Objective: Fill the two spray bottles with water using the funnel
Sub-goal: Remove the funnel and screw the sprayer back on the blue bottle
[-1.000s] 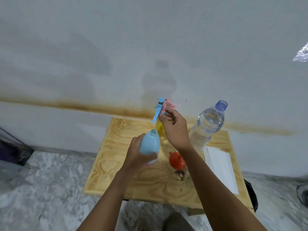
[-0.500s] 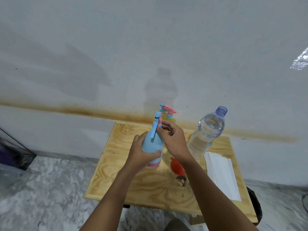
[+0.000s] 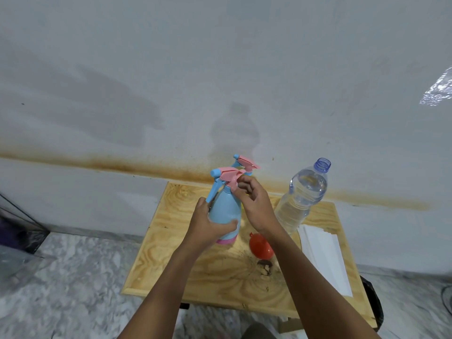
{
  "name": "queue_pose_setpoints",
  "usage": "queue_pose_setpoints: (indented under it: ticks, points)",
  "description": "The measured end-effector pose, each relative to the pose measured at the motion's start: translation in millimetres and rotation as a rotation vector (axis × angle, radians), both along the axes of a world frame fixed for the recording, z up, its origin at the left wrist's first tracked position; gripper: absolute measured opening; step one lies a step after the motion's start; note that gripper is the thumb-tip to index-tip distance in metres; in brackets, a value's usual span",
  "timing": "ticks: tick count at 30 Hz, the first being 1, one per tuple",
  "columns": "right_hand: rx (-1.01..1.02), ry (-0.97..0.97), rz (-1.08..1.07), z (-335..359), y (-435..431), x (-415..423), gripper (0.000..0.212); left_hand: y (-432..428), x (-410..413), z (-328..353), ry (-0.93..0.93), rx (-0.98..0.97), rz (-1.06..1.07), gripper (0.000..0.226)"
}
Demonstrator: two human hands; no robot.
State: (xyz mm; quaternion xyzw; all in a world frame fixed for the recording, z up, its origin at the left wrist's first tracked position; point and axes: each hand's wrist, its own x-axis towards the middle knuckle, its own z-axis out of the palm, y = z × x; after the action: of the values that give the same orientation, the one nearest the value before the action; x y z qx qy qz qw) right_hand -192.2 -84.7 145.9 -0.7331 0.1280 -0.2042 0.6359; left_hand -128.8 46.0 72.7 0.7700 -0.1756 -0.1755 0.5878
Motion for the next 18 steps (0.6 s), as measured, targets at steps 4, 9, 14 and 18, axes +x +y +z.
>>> queue_pose_setpoints:
  ticks: [4,9,14,18]
  points:
    - [-0.048,0.013,0.109,11,-3,-3,0.018,0,2,2,-0.026,0.006,-0.033,0.085]
    - [-0.073,0.006,0.012,8,1,-3,0.012,1,-4,17,-0.082,-0.044,-0.037,0.077]
    - [0.057,-0.024,-0.136,-2,13,-1,0.029,-2,-9,23,-0.119,-0.059,-0.056,0.065]
    - [0.058,-0.010,-0.122,-2,13,1,0.045,-1,-8,24,-0.137,-0.060,-0.056,0.066]
